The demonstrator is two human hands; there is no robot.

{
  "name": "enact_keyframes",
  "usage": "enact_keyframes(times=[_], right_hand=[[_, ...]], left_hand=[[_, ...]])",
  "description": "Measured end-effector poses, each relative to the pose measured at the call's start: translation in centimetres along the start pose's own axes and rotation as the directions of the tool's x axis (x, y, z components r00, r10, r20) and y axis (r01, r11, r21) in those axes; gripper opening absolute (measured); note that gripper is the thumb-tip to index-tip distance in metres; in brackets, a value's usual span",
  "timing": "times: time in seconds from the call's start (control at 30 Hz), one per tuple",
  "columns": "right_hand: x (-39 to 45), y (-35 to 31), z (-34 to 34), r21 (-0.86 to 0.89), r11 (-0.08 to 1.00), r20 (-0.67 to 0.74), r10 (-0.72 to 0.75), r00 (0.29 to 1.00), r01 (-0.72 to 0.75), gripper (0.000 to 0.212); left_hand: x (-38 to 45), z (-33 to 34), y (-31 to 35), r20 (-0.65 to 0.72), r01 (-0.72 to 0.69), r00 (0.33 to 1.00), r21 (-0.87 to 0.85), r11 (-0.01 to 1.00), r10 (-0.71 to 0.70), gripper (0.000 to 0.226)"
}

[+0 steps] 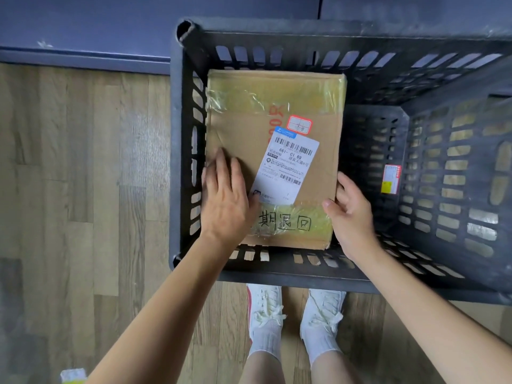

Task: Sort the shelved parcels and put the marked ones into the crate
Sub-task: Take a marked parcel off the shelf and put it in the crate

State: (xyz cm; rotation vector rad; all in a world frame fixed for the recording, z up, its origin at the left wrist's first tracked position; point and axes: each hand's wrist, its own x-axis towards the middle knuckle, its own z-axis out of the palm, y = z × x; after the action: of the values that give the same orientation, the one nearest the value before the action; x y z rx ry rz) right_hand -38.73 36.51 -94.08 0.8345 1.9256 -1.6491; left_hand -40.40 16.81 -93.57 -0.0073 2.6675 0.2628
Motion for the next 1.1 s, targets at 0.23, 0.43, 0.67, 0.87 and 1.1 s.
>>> enact_keyframes(times=[0.23,0.43,0.67,0.87,1.1], right_hand=[[2.0,0.7,0.6,-0.091,0.994,0.002,0.061,0.998,-0.061,0.064],[2.9,1.1,0.2,-0.187,0.980,0.038,0.077,0.996,-0.068,0.067],[2.9,-0.5,0.4,-0.381,0.924,0.073,0.079,0.994,-0.046,0.068],[0.8,-7.7,-0.2,-0.499,0.856,0.151,-0.066,0.986,0.133,0.073],[-6.1,-19.6,-2.6,-0.581,0.723,0.192,-0.323,0.927,0.373,0.061]], left_hand=[[1.5,1.3,-0.9,0.136,0.005,0.991,0.002,1.000,-0.005,0.075],[1.8,1.9,-0.2,0.163,0.003,0.987,0.078,0.997,-0.015,0.080],[1.7,0.1,0.1,0.200,-0.029,0.980,0.091,0.995,0.010,0.076],[0.8,-7.3,2.7,0.137,-0.171,0.975,-0.032,0.985,0.173,0.062],[-1.8,-18.8,5.5,-0.107,-0.263,0.960,-0.025,0.964,0.259,0.069]])
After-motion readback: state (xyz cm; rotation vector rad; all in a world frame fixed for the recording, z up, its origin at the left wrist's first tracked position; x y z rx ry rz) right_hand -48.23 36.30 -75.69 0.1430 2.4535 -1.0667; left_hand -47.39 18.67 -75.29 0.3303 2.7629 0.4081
